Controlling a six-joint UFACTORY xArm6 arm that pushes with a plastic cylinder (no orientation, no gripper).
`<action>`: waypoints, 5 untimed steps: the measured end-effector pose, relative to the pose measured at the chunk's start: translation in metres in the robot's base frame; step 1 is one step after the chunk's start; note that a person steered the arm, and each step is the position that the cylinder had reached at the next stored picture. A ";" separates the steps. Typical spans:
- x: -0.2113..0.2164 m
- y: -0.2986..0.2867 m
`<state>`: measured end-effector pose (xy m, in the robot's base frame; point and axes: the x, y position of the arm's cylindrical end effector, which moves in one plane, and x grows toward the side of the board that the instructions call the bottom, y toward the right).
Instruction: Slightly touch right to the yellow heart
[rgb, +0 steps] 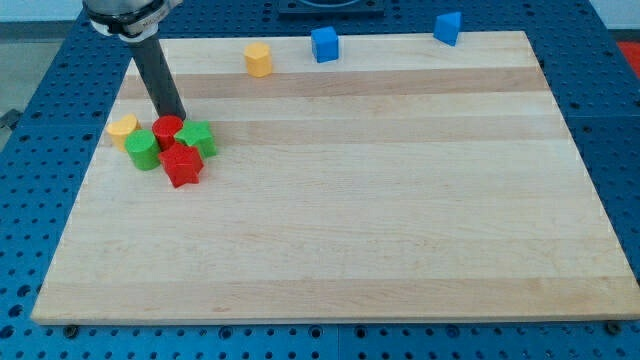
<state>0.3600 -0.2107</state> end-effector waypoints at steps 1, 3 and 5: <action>0.039 0.000; 0.029 -0.005; 0.012 -0.029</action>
